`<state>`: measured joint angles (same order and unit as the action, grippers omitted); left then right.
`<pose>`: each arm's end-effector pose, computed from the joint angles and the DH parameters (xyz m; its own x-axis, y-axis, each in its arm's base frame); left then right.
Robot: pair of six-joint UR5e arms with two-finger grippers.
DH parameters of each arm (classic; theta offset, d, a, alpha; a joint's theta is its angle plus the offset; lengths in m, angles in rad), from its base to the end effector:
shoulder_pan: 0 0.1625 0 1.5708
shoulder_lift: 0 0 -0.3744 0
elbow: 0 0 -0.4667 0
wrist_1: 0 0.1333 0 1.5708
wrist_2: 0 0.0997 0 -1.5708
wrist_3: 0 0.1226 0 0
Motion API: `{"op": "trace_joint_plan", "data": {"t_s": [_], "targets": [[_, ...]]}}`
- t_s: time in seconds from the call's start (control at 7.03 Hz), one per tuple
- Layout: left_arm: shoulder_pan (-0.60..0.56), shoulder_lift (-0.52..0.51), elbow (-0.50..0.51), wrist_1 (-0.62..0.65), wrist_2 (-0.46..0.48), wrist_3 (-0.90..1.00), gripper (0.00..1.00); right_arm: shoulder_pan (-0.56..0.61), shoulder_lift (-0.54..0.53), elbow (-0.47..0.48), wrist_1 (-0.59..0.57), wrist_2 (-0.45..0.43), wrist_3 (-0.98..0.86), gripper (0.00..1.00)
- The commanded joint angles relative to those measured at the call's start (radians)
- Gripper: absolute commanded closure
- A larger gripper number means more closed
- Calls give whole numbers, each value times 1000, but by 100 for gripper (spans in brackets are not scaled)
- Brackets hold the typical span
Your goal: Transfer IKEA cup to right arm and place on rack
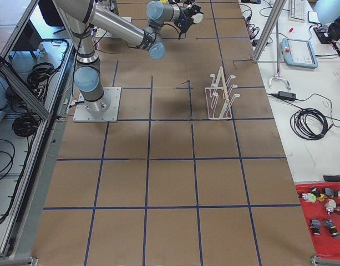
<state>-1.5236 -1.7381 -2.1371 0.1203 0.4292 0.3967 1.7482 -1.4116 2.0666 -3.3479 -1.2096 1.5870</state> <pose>-0.2205 -0.5191 0.2714 -0.4262 0.8891 0.1668 0.1491 0.2509 -0.9565 0.2755 -0.5358 0.2880 -0.0625 0.4347 -0.8984 0.8657 0.4715 0.1679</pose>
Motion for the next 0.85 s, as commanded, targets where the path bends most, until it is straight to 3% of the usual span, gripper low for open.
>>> {"op": "trace_joint_plan", "data": {"t_s": [0.0,0.28,0.57,0.71], "targets": [[141,18,-6,-7,-7,-4,1,-45,37,-31,-8,-4,-121,69],[201,19,2,-11,58,-21,1,-125,37,-55,-8,-10,-410,73],[191,40,28,-75,359,-90,1,-195,46,-52,-5,-13,-646,83],[168,64,55,-237,497,-91,1,-231,60,-54,-7,-51,-833,88]]}}
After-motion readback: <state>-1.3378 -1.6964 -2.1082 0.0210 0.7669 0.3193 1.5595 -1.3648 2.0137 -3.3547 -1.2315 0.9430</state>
